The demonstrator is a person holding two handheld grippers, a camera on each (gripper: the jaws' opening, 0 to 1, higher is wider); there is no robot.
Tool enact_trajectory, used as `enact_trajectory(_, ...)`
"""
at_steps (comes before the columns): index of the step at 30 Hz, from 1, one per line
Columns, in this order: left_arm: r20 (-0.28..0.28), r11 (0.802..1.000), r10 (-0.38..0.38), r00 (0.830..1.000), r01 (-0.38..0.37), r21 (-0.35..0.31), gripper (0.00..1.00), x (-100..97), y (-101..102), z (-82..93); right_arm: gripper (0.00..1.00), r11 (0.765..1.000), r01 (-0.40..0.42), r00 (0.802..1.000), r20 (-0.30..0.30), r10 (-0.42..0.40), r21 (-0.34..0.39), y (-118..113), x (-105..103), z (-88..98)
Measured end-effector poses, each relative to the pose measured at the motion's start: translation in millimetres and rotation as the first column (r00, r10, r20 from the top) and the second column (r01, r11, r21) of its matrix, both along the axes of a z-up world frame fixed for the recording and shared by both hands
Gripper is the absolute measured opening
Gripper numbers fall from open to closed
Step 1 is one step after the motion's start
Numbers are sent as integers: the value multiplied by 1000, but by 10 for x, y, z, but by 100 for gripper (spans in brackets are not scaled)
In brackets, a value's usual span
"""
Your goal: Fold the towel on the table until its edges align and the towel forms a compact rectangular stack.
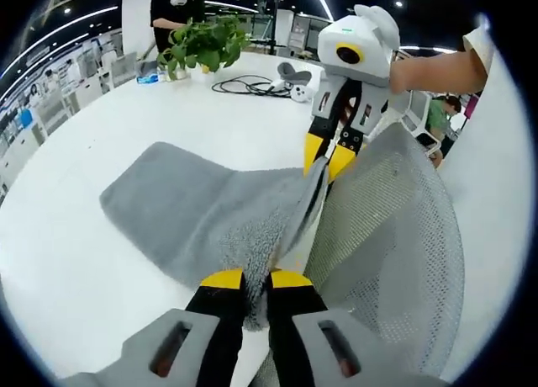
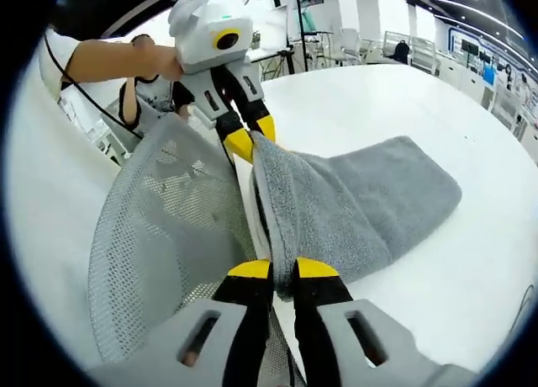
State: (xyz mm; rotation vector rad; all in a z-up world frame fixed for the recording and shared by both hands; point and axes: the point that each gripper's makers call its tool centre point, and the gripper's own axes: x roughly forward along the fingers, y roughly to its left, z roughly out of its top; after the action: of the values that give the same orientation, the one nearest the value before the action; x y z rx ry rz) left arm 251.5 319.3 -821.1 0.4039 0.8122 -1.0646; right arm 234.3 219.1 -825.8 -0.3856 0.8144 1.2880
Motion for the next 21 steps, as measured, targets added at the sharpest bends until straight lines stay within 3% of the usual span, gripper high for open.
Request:
enact_trajectory(8, 2, 997, 37, 999, -37, -62, 9, 132, 6, 205, 6, 998, 29, 999, -19, -28, 53, 28, 54, 231)
enact_trajectory(15, -35, 995, 29, 999, -33, -96, 9, 67, -16, 299, 6, 998, 7, 997, -73, -2, 67, 46, -45, 294)
enact_trajectory(21, -38, 991, 31, 999, -35, -126, 9, 89, -15, 386, 7, 997, 4, 998, -66, 1, 81, 38, -4, 385)
